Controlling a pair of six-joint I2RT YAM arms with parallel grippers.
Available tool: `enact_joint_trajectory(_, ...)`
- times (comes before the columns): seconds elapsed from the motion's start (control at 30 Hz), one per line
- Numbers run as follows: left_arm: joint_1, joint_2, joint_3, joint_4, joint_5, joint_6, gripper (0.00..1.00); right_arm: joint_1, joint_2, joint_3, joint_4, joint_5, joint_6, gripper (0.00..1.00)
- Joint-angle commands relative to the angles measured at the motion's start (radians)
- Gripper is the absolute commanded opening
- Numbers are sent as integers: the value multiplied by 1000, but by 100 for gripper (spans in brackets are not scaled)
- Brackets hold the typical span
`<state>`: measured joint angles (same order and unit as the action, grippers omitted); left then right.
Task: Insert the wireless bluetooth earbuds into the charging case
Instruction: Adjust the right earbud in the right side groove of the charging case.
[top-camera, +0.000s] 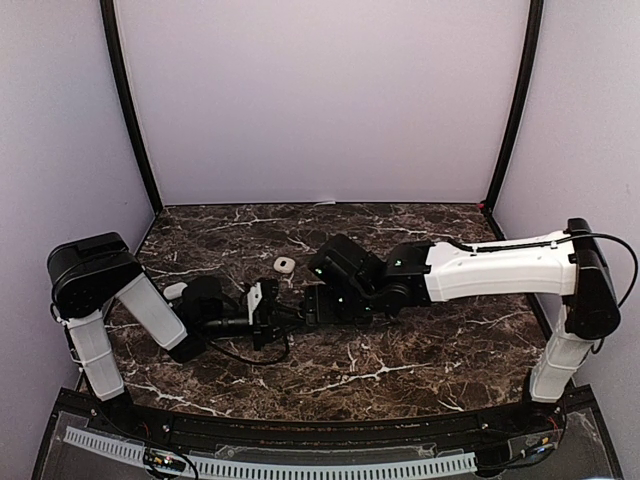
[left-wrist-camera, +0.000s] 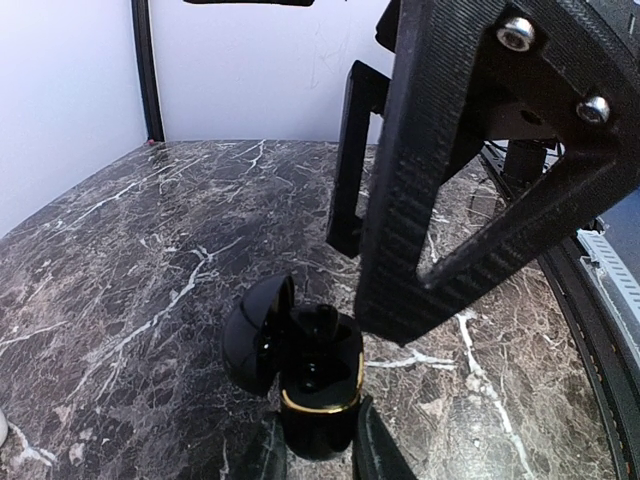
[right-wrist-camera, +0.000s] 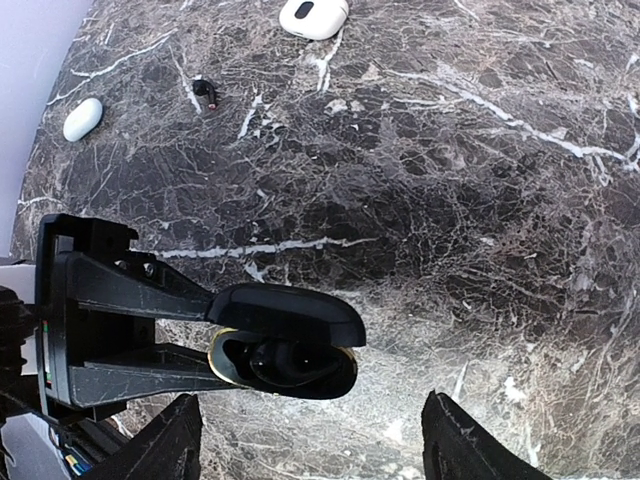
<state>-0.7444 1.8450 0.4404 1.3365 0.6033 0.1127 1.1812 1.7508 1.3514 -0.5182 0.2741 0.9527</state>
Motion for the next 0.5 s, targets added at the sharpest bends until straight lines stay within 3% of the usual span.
enact_joint_trajectory(0.0,-5,-43,-12,18,3,10,0,11,7,20,2,28,7,76)
enact_joint_trajectory(0.2,-4,-46,-14,16,4,13,0,8,11,22,6,29,9,68)
enact_joint_trajectory(0.47,-6,-49,-15,12,3,16,0,9,34,42,7,14,2,68)
